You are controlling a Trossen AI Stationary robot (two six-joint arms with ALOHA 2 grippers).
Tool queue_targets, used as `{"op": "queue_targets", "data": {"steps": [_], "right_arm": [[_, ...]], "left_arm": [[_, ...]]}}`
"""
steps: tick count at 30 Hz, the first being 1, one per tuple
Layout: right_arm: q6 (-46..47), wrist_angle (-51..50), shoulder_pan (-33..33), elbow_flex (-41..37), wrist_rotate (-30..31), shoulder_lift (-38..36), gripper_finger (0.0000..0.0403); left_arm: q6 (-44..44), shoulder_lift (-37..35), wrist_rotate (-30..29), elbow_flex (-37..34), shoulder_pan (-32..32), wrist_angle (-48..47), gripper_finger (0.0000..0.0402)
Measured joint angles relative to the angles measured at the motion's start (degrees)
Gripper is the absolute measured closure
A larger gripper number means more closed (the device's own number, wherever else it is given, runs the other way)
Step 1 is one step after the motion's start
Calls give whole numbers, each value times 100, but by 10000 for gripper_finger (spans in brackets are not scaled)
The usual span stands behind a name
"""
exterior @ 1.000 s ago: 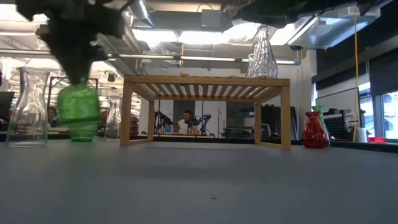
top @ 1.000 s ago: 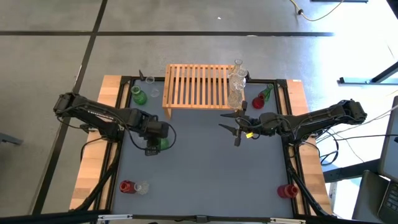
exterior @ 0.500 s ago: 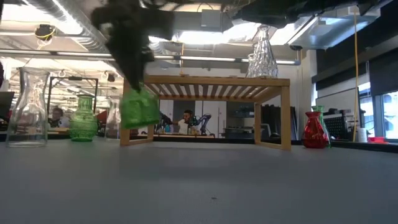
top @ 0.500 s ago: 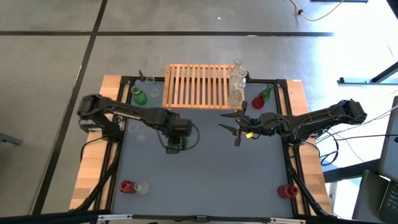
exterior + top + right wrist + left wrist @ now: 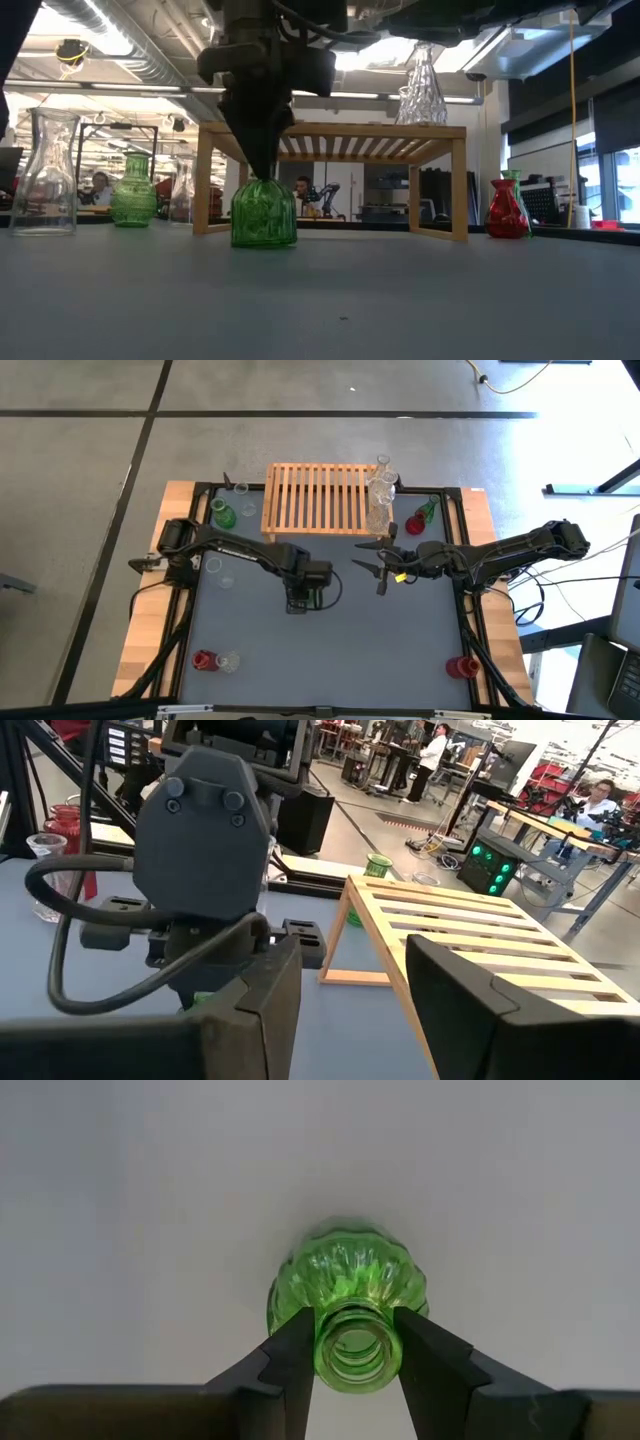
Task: Sort vases onto shelf
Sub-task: Put the green vase on the shelf
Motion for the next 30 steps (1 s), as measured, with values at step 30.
{"op": "queue_targets", "data": {"steps": [30], "right_arm": [[2,4,0,0,2,2,233]], "left_arm": [[94,-514,-104,-34,-76,355,175]]}}
